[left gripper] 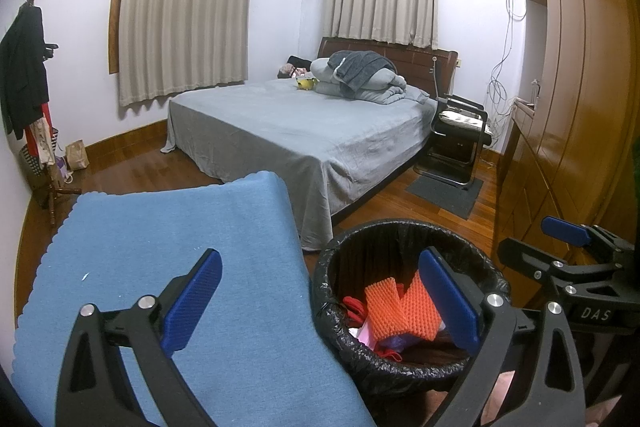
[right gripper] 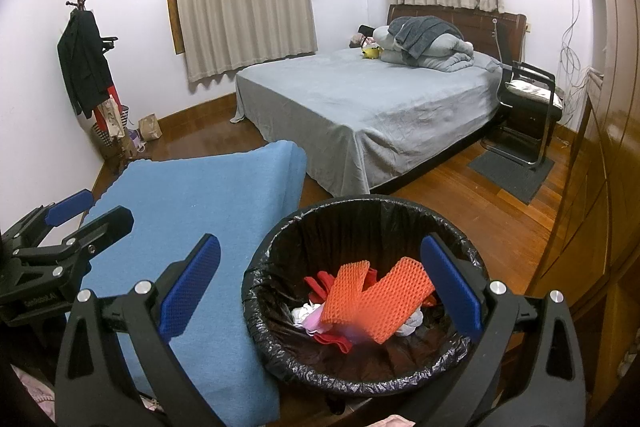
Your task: Collect trash
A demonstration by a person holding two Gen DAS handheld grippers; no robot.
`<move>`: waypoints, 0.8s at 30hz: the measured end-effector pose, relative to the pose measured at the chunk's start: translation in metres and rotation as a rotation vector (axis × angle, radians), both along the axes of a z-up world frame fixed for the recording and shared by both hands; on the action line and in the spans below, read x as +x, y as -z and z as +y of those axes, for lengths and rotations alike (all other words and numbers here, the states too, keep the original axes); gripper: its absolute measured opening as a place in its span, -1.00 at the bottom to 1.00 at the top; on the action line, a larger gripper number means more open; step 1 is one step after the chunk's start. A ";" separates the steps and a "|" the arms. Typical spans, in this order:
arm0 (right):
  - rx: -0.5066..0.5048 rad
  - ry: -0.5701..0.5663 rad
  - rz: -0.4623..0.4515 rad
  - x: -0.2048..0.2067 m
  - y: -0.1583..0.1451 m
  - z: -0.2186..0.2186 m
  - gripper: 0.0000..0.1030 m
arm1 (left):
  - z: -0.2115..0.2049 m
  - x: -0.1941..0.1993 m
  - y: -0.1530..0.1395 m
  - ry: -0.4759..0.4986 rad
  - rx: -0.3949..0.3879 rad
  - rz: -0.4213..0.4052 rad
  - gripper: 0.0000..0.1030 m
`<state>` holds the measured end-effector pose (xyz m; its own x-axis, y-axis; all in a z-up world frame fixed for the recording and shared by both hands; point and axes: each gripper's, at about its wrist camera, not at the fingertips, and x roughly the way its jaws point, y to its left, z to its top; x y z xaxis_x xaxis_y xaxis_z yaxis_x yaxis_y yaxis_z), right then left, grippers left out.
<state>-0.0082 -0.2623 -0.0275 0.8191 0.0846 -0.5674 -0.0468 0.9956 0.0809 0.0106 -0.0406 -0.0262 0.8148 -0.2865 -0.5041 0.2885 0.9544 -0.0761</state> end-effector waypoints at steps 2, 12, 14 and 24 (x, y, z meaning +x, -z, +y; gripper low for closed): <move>0.000 0.000 0.000 0.000 0.000 0.000 0.89 | 0.000 0.000 0.000 0.000 0.000 0.000 0.88; 0.001 0.000 0.001 0.000 0.000 0.000 0.89 | 0.001 0.000 0.001 0.000 0.000 -0.001 0.88; 0.001 0.000 0.001 0.000 -0.001 0.000 0.89 | 0.000 0.000 0.001 0.001 0.000 -0.001 0.88; 0.001 -0.001 0.002 0.000 0.000 0.002 0.89 | 0.000 0.000 0.001 0.000 0.001 -0.002 0.88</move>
